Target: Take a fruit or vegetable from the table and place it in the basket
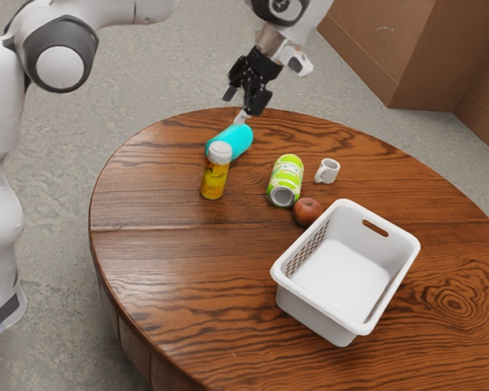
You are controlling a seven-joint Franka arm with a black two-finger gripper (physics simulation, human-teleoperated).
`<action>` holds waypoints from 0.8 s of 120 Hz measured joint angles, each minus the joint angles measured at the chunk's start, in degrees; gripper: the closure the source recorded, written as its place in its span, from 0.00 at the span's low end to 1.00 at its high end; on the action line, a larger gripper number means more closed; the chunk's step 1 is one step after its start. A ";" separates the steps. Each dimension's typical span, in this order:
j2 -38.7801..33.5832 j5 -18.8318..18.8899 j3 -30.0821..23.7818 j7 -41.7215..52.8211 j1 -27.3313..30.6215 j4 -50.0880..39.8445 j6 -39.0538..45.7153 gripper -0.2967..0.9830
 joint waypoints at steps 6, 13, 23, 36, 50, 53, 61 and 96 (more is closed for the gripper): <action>-0.02 0.33 -0.07 0.54 0.02 -0.26 5.02 0.23; -0.02 1.00 -0.28 1.16 -0.04 -0.36 9.52 0.23; -0.21 2.39 -1.11 1.94 -4.14 0.81 14.08 0.23; -0.27 4.02 -1.62 2.80 -8.57 0.96 17.80 0.23; 0.63 5.69 -1.34 3.59 -14.05 -0.32 19.43 0.23; 0.79 5.63 -1.31 3.83 -14.05 -0.62 19.51 0.23; 0.88 5.52 -1.33 4.51 -14.22 -1.17 19.20 0.23; -5.34 5.18 1.54 9.08 -14.00 -16.31 18.86 0.23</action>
